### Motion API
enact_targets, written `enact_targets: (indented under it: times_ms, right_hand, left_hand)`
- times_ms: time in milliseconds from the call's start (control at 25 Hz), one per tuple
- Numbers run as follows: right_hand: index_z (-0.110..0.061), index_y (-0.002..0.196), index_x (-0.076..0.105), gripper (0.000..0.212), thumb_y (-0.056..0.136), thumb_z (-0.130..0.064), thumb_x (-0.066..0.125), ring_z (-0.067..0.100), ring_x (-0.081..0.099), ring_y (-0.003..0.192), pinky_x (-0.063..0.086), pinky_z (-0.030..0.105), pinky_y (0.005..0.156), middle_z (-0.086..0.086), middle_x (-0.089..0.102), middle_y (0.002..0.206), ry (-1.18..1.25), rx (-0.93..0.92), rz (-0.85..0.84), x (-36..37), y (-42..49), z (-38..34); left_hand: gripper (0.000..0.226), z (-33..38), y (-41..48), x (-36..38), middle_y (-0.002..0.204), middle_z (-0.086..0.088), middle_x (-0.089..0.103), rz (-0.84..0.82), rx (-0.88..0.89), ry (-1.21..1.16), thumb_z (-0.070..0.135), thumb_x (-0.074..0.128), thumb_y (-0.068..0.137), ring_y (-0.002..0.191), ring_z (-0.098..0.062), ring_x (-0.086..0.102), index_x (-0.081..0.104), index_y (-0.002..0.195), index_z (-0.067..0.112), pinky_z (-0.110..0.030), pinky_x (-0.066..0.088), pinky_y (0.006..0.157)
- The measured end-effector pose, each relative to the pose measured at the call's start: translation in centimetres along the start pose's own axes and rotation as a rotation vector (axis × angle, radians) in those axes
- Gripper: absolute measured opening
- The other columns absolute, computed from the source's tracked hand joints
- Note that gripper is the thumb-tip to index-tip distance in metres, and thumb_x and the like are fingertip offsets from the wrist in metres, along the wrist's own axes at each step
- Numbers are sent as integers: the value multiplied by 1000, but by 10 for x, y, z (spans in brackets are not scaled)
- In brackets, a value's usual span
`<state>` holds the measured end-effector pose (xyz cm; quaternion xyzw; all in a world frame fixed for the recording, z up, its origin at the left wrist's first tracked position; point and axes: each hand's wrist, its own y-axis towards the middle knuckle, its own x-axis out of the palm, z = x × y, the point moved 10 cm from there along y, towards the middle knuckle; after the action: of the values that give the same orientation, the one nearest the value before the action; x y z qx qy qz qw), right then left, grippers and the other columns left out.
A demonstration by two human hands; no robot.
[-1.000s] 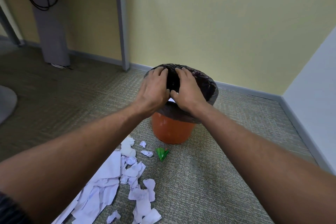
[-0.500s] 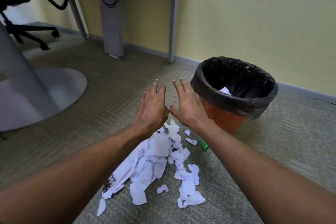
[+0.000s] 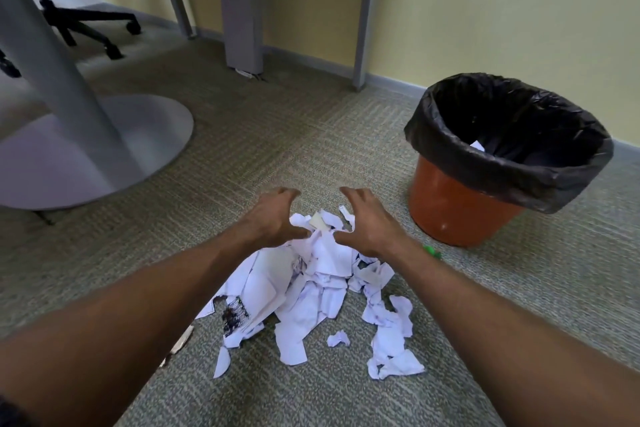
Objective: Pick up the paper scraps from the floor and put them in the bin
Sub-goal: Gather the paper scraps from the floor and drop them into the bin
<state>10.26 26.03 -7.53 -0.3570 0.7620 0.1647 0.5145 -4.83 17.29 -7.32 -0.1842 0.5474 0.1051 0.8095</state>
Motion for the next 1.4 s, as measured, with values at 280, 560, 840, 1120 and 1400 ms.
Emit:
enact_targets:
  times_ms: [280, 560, 840, 1120, 1400]
  right_hand:
    - [-24, 159, 16, 124, 64, -62, 86, 40, 32, 145, 39, 55, 112, 16, 21, 161, 42, 254, -155, 43, 15, 76]
    - [-26, 161, -2, 142, 58, -72, 83, 45, 12, 152, 28, 57, 120, 19, 1, 165, -40, 323, -362, 81, 14, 104]
    - [-25, 161, 1, 137, 62, -59, 88, 42, 21, 151, 34, 51, 118, 21, 0, 163, 47, 306, -340, 94, 23, 87]
    - [-25, 158, 21, 116, 67, -35, 93, 39, 47, 135, 45, 43, 110, 21, 17, 157, 218, 276, -297, 103, 25, 67]
    - [-23, 154, 34, 111, 62, -19, 95, 28, 49, 134, 49, 45, 107, 10, 35, 155, 468, 304, -220, 103, 12, 62]
  left_hand:
    - [132, -11, 33, 48, 159, -13, 33, -253, -80, 50, 57, 92, 53, 142, -34, 38, 23, 157, 16, -41, 37, 114]
    - [145, -8, 67, 76, 164, -10, 20, -373, -65, 67, 63, 92, 42, 147, -35, 31, 10, 159, 33, -50, 37, 114]
    - [135, 4, 69, 100, 157, -2, 41, -529, 29, 171, 47, 97, 50, 138, -28, 45, 16, 157, 34, -42, 40, 112]
    - [114, 16, 66, 99, 141, -4, 57, -431, 142, 151, 27, 97, 54, 125, -27, 54, 36, 150, 30, -35, 46, 101]
    - [99, 21, 58, 101, 132, -12, 59, -358, 159, 99, 18, 96, 56, 119, -31, 55, 45, 141, 18, -32, 46, 90]
